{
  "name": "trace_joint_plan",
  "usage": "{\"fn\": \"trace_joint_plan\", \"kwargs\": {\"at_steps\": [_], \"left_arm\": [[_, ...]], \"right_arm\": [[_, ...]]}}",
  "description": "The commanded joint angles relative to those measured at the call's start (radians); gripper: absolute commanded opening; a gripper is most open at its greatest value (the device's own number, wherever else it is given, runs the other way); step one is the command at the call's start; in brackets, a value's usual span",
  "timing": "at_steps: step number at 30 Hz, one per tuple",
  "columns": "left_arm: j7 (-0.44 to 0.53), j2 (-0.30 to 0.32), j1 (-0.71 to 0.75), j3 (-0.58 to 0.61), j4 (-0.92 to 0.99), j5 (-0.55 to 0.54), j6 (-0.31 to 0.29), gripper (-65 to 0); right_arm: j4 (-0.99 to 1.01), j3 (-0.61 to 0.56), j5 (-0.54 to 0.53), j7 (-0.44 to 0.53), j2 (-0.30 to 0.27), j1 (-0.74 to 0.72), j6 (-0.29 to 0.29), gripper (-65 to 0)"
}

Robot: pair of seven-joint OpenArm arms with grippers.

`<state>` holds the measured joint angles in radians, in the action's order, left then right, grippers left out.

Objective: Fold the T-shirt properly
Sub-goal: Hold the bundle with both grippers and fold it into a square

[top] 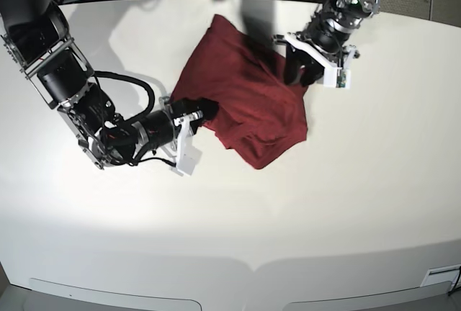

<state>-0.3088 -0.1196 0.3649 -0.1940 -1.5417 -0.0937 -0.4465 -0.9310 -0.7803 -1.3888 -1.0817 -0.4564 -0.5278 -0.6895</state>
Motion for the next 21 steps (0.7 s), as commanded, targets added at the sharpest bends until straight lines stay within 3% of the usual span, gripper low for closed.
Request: {"fn": "trace_joint_plan", "kwargs": {"at_steps": [1,15,18,21], "left_arm": [[-0.056,0.020,0.000,-0.009,0.006,0.052,0.063,-43.5],[-0.056,0.097,-0.173,-0.009,0.017,0.049,0.071,-43.6],[-0.056,0.134,-0.219,-0.009,0.053,0.019,0.070,-43.6],[-0.057,0.166,-0.264,-0.009,0.121,-0.013,0.070,-43.5]], "right_arm": [[-0.013,0.006,-0.010,-0.012,-0.006,-0.018,-0.009,-65.0],[-0.229,0.006,0.010,0.016,0.006,0.158,-0.009,-65.0],[-0.259,0.008,0.110,0.077,0.035,0.183,-0.005,-65.0],[-0.260,0.008,0.228,0.121,0.081,0.190,0.037,-65.0]]}}
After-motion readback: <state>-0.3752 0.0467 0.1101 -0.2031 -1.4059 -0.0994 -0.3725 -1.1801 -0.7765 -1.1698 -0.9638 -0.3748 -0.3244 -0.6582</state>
